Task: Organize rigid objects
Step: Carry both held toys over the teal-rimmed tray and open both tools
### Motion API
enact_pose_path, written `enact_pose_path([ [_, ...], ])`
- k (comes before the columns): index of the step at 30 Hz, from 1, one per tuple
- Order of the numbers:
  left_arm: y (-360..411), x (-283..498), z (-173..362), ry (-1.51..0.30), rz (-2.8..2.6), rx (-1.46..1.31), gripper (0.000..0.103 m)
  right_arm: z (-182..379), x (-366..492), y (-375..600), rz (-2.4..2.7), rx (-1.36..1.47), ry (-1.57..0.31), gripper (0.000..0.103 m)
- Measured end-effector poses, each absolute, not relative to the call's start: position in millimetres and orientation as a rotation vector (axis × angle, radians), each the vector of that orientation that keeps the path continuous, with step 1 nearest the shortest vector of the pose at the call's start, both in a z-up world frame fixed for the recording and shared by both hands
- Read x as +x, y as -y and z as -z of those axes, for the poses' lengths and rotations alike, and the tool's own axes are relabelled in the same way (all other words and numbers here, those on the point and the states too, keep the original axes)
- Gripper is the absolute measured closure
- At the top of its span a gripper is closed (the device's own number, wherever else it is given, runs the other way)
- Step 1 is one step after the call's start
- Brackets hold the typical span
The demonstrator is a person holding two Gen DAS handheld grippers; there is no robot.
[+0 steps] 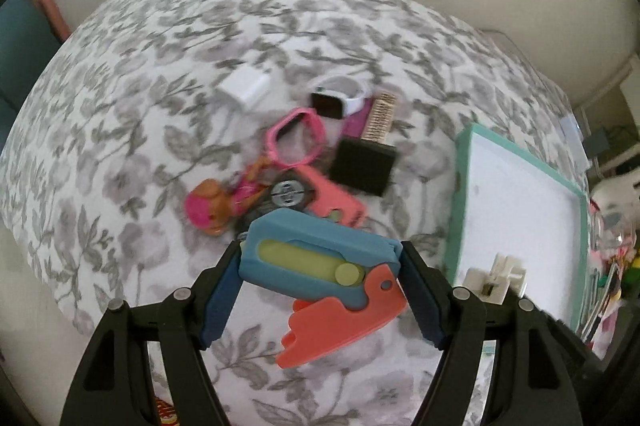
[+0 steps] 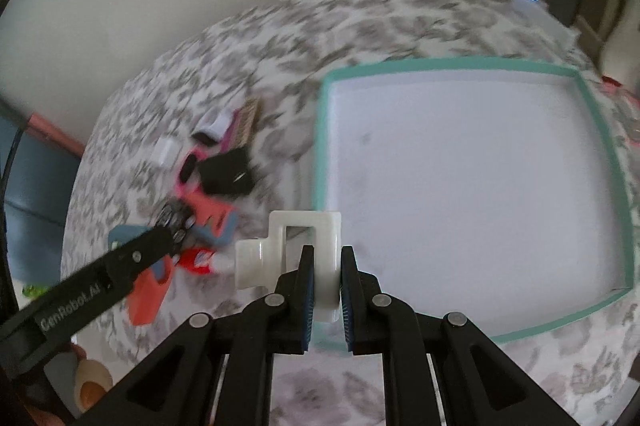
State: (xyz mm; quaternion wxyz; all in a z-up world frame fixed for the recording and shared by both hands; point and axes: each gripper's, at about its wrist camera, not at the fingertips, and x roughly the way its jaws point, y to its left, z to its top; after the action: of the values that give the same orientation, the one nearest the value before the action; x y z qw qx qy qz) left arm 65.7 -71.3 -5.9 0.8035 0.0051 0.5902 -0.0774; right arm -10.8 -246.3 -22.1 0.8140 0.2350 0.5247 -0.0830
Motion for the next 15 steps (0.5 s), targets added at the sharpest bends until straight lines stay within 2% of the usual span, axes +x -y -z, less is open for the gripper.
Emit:
enact_pose_path([
  [15,207,69,2,-1.229,0.409,0.134,0.026,24,-39,363,0.558,0.554,-1.048,0.091],
])
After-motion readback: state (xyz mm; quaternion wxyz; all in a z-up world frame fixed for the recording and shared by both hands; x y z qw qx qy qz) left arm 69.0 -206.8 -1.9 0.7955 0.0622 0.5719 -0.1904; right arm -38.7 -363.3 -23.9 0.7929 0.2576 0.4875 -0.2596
